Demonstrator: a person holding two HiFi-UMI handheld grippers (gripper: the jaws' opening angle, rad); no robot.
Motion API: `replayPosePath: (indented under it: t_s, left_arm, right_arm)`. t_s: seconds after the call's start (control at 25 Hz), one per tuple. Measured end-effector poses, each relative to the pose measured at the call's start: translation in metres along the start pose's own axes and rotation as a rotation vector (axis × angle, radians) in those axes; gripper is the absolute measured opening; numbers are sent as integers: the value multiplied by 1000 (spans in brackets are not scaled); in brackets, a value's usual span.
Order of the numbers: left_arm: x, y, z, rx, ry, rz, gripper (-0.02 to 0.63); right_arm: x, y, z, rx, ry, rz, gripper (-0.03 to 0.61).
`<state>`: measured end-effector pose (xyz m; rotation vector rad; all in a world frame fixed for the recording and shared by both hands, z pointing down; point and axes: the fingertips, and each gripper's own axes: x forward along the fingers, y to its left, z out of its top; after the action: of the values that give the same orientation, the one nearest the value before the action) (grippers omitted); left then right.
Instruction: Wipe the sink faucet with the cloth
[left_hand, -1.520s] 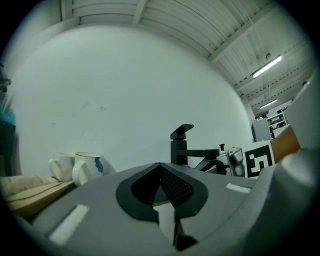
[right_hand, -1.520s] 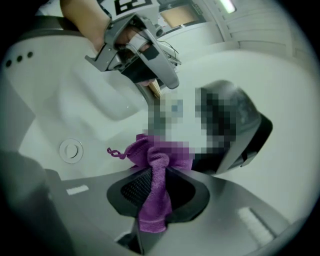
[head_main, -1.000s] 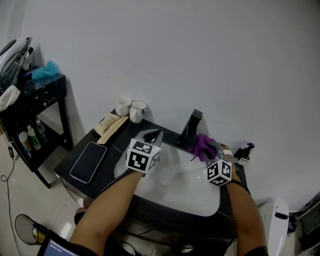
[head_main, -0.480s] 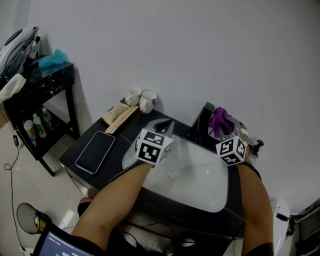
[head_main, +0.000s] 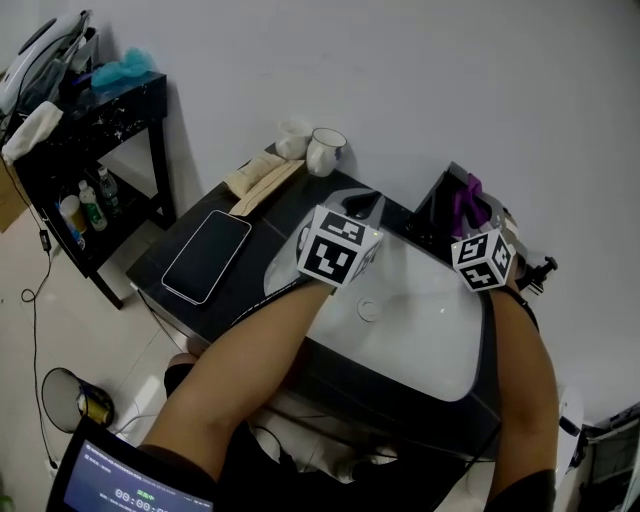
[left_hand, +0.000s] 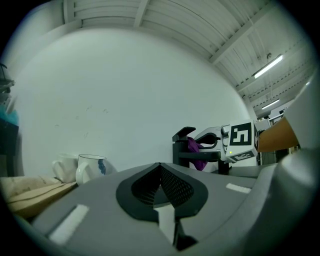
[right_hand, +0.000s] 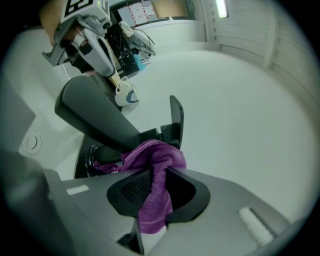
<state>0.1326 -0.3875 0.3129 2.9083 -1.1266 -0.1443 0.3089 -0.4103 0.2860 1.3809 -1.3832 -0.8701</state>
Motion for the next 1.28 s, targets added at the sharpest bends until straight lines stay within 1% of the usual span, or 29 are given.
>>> replayPosePath:
  t_s: [0.12,0.32,0.72,0.84,0.96,1.12,1.28]
  left_arm:
    - [0,-1,0,2,3,-2,17]
    - [2,-1,-1,11,4,-5,18]
    - [2,0,-5,15,12,-2,17]
    - [1,-1,-4,17,12,-5,17]
    - [1,-1,-4,16,14,-5,18]
    - [1,-1,-4,11,12,-6,17]
    - [1,-1,-3,12,9,-7,18]
  right_arm:
    - [1,4,1,1,-14,16,80]
    - [-1,16,2,-31,-27,31,80]
    - [-2,35,-1,-32,-28,66,80]
    - [-3,40,-2,-15,-35,82,80]
    - [-3,48,-3,-1,-41,107,80]
    - [-2,66,-8,-22,-26,160,81]
    - [-1,81,-11,-15,-15,203,84]
